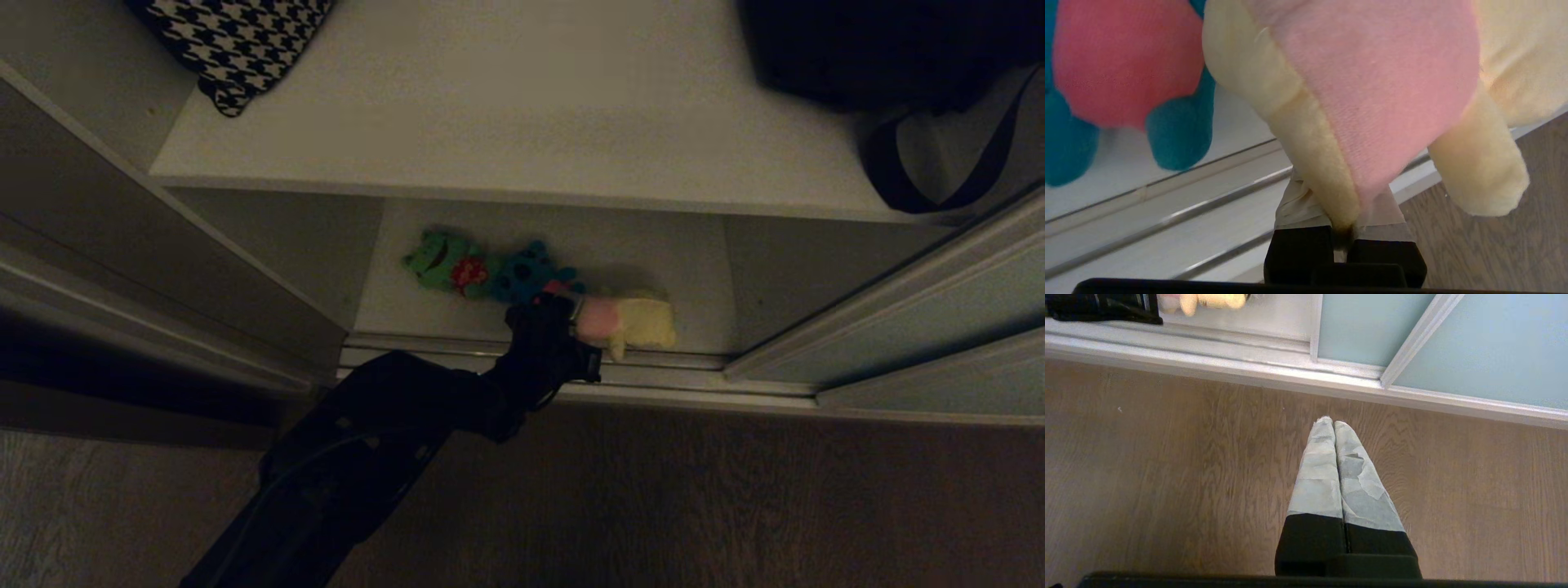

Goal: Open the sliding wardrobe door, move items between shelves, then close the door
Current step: Place the pink doll on the lower shelf

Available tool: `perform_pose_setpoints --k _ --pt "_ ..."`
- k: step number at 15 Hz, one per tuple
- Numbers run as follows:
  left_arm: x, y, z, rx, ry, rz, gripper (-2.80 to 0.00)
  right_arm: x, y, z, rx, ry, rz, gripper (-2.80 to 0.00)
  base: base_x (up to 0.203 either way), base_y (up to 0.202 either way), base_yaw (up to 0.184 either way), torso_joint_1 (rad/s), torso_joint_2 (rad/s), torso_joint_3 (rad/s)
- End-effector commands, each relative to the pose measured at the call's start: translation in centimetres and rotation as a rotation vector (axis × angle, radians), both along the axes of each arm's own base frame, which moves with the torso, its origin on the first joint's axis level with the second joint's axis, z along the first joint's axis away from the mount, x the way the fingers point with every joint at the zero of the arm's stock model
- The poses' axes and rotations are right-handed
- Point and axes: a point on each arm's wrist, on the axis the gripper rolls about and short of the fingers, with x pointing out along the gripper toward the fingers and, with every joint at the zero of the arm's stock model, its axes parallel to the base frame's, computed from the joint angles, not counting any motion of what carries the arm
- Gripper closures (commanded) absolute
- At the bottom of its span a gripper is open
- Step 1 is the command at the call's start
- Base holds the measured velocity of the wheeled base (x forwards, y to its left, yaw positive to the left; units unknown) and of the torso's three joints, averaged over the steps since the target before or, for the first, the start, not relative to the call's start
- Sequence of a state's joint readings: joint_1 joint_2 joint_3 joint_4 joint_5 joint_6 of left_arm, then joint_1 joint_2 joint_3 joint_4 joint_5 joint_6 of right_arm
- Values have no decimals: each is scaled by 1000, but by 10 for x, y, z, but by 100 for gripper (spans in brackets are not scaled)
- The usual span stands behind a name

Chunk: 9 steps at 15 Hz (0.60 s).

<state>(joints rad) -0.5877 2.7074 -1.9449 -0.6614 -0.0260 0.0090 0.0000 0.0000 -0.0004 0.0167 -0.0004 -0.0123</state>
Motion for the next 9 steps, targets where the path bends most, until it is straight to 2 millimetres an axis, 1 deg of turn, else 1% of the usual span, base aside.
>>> perform_pose_setpoints --k 1,7,8,9 --pt "0 0 3 -20 -15 2 0 0 0 0 -1 0 0 0 0 0 0 0 0 0" --pt "1 -1 -6 -21 12 3 0 0 0 0 0 -1 0 0 0 0 0 0 0 0" --pt "1 0 -5 -23 11 3 -280 0 0 0 -1 1 0 0 0 0 0 0 0 0" --pt "1 0 -6 -24 13 3 -280 0 0 0 0 0 0 0 0 0 0 0 0 0"
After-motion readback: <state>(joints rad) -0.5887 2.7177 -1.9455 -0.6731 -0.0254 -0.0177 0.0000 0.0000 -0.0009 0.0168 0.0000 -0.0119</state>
